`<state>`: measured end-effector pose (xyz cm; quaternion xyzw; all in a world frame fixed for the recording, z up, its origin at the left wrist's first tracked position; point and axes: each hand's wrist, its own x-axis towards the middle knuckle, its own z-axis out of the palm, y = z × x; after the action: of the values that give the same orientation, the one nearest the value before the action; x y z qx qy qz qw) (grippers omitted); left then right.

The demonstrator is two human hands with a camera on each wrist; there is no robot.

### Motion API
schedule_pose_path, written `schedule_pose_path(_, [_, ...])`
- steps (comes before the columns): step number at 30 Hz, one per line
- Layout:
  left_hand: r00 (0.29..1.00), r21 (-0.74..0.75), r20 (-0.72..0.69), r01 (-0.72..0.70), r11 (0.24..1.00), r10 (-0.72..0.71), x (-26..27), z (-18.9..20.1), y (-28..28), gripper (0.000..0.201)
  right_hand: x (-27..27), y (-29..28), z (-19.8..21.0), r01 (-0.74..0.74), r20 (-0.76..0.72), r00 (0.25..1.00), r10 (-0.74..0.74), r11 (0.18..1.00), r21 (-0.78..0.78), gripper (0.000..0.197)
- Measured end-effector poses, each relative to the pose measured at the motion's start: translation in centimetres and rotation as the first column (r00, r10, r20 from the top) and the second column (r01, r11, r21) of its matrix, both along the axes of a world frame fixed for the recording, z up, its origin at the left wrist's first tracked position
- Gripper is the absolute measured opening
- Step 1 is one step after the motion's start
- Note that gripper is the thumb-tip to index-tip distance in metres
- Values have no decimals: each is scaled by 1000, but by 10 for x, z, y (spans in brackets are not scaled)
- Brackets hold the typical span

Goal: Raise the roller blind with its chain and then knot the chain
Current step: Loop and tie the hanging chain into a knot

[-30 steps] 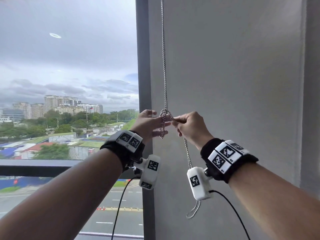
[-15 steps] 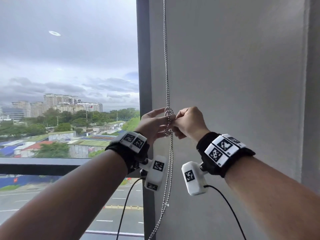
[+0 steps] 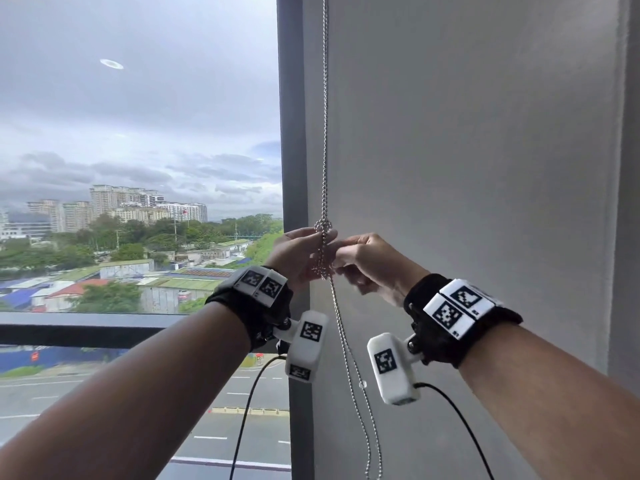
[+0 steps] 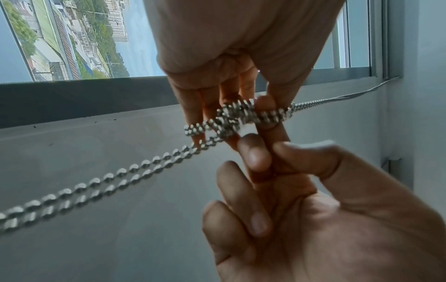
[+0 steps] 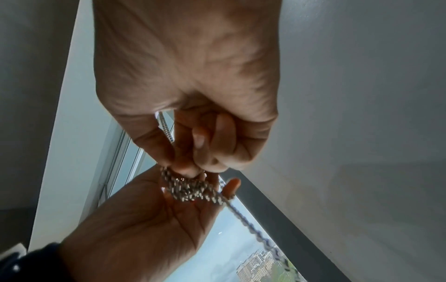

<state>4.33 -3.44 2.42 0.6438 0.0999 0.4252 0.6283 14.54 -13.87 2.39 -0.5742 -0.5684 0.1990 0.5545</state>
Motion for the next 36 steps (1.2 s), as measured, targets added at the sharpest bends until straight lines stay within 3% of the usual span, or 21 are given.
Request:
schedule_pose_path(3, [998, 1, 19, -54, 999, 54, 0, 6, 5, 5, -3, 0, -3, 0, 80, 997, -2, 1000, 21, 13])
schedule_pose_path(6, [996, -9, 26, -87, 996, 88, -6, 15, 11, 19, 4, 2, -6, 92, 160, 981, -107, 991, 97, 21])
schedule_pose_path(8, [998, 38, -35, -55, 998, 56, -14, 15, 15, 32, 14, 4, -5, 170, 183, 964, -195, 975, 143, 20])
schedule_pose_path(13, [960, 113, -279, 15, 994, 17, -29, -3, 14, 24, 40, 7, -7, 345, 237, 891, -387, 917, 198, 21])
schedule_pose_path(17, [880, 295, -438, -54, 954, 185, -25, -38, 19, 26, 45, 9, -11, 388, 259, 859, -442, 892, 233, 24])
schedule_pose_path(21, [854, 310, -443, -141, 940, 274, -20, -60, 22, 37, 37, 13, -16, 360, 343, 837, -425, 902, 239, 31])
schedule_pose_path(22, [856, 292, -434, -163, 942, 282, -19, -60, 20, 41, 37, 15, -16, 370, 371, 817, -441, 895, 249, 34])
schedule_pose_path(24, [926, 90, -314, -189, 978, 208, -17, -60, 21, 48, 40, 17, -17, 401, 382, 796, -469, 882, 248, 33])
schedule_pose_path(27, [991, -267, 66, -95, 959, 116, -20, -60, 29, 43, 50, 14, -17, 418, 357, 809, -466, 885, 206, 24])
schedule_pose_path(29, [980, -327, 188, -2, 945, 67, -28, -59, 33, 33, 55, 11, -16, 424, 337, 819, -464, 886, 189, 20])
schedule_pose_path(31, [982, -335, 190, 52, 941, 13, -35, -58, 33, 34, 57, 9, -16, 442, 357, 801, -481, 877, 189, 22])
schedule_pose_path(33, [996, -248, 79, -12, 969, 33, -39, -58, 37, 40, 61, 9, -17, 475, 379, 770, -513, 858, 197, 24])
schedule_pose_path(36, [953, 89, -191, -223, 971, 237, -43, -65, 40, 42, 67, 8, -18, 499, 347, 768, -539, 842, 204, 23])
